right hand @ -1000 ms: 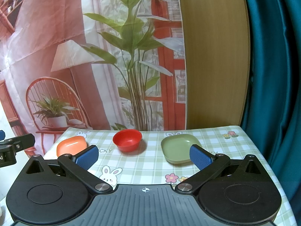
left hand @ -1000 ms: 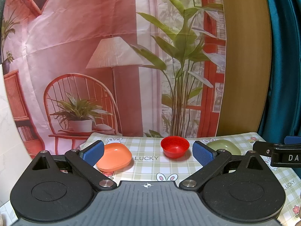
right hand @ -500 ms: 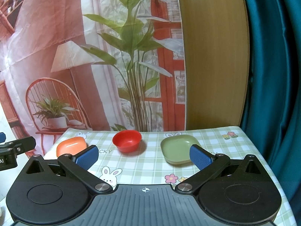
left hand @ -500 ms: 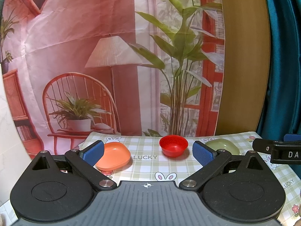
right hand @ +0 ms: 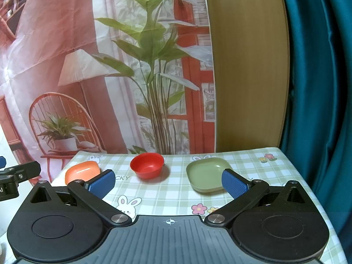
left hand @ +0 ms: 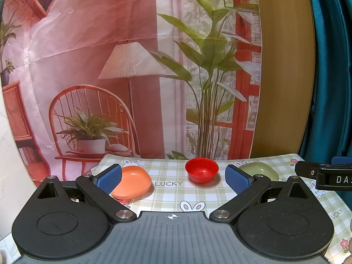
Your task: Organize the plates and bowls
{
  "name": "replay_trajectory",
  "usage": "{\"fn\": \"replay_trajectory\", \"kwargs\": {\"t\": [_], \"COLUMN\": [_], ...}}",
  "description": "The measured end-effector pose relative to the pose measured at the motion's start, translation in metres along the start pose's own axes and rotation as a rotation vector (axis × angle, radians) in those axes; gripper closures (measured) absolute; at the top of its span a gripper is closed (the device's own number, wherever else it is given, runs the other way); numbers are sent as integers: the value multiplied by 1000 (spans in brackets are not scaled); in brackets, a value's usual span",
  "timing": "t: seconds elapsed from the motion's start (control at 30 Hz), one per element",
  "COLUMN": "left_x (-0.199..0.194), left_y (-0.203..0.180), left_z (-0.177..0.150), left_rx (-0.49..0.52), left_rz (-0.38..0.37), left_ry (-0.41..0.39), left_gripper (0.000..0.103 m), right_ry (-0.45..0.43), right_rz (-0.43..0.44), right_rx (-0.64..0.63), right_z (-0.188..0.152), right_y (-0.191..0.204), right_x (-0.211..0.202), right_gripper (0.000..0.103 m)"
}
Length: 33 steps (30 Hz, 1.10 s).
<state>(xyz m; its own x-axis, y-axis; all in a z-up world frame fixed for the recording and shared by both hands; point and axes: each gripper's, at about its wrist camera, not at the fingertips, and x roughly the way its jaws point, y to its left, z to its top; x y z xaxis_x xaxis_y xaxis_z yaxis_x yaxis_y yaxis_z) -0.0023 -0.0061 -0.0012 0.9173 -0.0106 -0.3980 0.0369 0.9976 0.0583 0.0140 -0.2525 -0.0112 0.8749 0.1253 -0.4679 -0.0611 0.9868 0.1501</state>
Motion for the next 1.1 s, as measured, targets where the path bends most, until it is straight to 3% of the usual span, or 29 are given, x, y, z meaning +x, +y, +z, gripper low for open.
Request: {"fn": "replay_trajectory", "kwargs": {"t": [1.1], "left_x": [1], "left_y": [-3], "left_z": [0], "left_rx": [-3], "left_rz": [-2], "left_ry": [6], "left_gripper": [2], "right_ry": [-3], "right_rz": [0], "right_rx": [0], "right_z": [-1], "right_y": [0], "right_x": [0], "right_gripper": [0]}}
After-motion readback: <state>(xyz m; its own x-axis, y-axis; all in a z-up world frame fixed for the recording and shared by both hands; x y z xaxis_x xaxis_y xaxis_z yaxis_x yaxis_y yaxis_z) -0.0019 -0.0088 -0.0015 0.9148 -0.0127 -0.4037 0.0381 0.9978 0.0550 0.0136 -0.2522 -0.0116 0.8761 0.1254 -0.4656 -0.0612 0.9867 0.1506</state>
